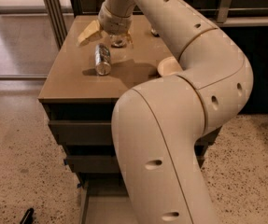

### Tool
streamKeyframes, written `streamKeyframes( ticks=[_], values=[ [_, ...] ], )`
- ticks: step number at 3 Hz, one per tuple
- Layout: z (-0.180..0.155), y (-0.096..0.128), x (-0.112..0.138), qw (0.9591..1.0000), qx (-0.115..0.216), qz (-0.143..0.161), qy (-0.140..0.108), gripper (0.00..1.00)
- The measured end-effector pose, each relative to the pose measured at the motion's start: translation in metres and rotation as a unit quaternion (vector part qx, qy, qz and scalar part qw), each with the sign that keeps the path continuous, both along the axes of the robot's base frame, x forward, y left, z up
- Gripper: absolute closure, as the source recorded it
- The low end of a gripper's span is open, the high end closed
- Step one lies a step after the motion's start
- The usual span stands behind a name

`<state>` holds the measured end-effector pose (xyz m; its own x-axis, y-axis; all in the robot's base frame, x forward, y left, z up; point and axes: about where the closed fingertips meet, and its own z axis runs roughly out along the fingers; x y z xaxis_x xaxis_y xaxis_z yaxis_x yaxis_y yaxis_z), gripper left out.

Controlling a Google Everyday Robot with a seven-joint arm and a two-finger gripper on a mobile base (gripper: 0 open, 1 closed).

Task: Place redbull can into bottom drawer

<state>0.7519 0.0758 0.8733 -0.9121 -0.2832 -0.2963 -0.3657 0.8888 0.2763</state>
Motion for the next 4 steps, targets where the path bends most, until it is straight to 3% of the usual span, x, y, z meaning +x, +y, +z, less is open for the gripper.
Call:
streamKeyframes(
  ticks=[3, 4],
  values=[
    [-0.017, 0.029, 0.006, 0.9978, -0.059, -0.013, -0.025, 0.0],
    [-0.028, 0.038, 0.002, 0.9983, -0.057, 0.002, -0.011, 0.0]
  ],
)
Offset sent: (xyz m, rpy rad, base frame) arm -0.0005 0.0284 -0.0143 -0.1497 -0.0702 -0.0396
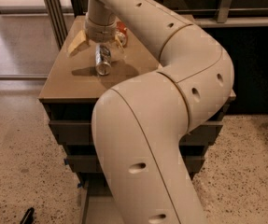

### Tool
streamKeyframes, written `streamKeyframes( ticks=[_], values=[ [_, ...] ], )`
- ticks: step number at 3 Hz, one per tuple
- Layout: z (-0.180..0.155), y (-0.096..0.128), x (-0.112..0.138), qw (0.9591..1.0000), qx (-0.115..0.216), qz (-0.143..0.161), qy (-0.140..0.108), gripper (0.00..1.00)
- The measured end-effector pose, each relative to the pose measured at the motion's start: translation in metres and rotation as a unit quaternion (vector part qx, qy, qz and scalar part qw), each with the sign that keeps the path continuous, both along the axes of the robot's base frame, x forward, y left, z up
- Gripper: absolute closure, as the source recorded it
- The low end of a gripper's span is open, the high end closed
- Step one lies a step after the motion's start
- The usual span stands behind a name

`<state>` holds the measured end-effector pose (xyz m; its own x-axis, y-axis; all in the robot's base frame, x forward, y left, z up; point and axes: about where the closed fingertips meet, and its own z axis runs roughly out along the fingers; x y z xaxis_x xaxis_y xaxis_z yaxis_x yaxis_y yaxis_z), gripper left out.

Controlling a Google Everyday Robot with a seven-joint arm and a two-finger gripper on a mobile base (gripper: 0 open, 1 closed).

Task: Place redbull can into bottom drawer

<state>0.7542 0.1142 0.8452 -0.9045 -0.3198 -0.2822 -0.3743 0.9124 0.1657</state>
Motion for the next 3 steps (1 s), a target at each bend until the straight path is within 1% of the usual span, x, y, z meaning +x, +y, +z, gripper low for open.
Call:
streamKeyframes(
  ticks=[1, 2, 3],
  values=[
    [-0.011, 0.009, -0.003, 0.9997, 0.007, 0.014, 0.017, 0.0],
    [-0.016, 0.013, -0.001, 0.9994, 0.02, 0.018, 0.021, 0.0],
    [-0.03, 0.022, 0.003, 0.9993, 0.024, 0.021, 0.022, 0.0]
  ],
)
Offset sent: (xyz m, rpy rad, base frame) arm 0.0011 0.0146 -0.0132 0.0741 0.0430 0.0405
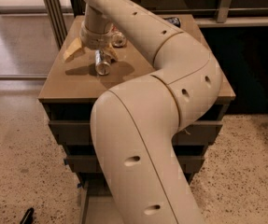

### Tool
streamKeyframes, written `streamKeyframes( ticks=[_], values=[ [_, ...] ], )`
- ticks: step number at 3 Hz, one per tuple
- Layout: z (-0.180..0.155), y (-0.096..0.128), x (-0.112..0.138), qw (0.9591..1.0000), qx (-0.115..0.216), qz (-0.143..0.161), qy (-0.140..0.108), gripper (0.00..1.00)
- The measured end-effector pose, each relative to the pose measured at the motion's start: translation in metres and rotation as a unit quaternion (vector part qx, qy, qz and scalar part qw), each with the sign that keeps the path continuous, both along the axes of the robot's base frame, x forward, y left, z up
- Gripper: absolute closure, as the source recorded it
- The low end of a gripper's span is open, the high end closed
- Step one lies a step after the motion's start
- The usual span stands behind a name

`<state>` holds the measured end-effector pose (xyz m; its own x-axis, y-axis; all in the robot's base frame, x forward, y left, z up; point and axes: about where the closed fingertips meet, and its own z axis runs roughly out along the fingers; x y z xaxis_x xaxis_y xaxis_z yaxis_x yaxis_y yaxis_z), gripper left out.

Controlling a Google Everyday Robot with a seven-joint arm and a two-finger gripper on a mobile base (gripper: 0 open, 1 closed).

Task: Place redbull can into bottom drawer

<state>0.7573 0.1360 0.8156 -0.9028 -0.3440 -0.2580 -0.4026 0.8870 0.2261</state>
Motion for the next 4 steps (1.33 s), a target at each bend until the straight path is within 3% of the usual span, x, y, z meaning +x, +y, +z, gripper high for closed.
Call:
streamKeyframes(
  ticks=[1, 4],
  values=[
    [-0.0065, 0.003, 0.0024, 0.9999, 0.012, 0.006, 0.004, 0.19],
    [-0.0064, 0.0031, 0.0024, 0.9999, 0.012, 0.006, 0.004, 0.89]
  ],
)
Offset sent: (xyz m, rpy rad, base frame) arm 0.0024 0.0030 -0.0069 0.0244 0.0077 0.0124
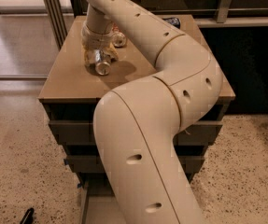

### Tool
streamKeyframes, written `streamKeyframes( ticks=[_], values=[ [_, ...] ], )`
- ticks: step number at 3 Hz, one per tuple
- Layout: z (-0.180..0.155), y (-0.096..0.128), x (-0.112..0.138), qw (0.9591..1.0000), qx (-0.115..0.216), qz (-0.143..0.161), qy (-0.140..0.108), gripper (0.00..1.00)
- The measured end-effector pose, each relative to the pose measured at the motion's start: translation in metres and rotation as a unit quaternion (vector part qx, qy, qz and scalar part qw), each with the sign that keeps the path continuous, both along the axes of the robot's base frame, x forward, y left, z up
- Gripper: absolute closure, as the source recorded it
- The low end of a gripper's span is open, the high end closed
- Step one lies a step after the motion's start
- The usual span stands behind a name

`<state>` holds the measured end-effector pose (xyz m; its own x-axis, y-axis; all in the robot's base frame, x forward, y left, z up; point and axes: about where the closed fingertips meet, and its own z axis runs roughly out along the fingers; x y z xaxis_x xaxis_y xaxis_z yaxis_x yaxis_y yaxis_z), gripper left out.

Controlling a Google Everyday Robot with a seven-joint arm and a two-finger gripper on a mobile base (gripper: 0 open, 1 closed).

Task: Place redbull can into bottom drawer

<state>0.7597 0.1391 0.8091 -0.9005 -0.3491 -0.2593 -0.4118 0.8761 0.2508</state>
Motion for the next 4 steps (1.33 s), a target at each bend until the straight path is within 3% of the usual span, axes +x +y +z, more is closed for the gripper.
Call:
streamKeyframes(
  ticks=[1, 2, 4],
  values=[
    [0.0156, 0.0, -0.0001, 1.0, 0.0, 0.0, 0.0, 1.0],
    [0.0156, 0.0, -0.0001, 1.0, 0.0, 0.0, 0.0, 1.0],
    [0.0174, 0.0015, -0.0042, 0.9993, 0.012, 0.036, 0.006, 1.0]
  ],
)
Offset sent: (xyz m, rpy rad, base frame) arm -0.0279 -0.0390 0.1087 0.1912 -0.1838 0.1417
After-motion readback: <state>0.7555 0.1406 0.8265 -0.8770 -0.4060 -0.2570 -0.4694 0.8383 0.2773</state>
